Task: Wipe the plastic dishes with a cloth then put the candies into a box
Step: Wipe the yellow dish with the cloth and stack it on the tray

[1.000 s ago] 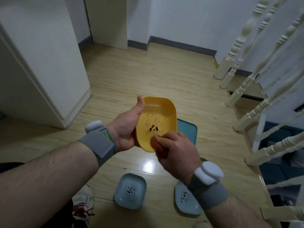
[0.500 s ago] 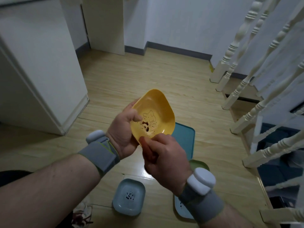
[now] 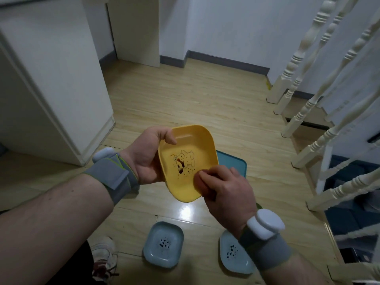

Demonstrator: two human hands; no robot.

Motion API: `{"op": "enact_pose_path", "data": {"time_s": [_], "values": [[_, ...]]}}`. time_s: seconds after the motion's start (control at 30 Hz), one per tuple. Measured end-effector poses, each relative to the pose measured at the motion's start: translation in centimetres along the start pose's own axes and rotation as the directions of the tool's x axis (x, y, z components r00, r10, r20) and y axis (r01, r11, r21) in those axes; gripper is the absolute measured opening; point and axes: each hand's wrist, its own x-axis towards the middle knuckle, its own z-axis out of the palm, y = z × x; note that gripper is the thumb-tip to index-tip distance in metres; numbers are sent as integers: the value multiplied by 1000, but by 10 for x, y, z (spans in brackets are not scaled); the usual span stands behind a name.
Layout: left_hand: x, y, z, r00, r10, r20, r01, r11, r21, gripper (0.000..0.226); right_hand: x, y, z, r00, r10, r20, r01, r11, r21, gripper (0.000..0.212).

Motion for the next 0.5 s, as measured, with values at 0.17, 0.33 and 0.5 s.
{"op": "enact_pose_path", "data": {"time_s": [0.17,0.33,0.5], "values": [[1,3,-2,997,-82,-3,82,996,24,26,-7,-24,0,996,-85,21,85,996,6,17],[0,7,-8,993,-114,-17,115,990,77,35,-6,-8,5,998,-59,-4,59,998,34,18],[4,-23,21,985,168,44,-173,972,160,68,9,-17,-4,983,182,-18,-173,960,220,15]]}}
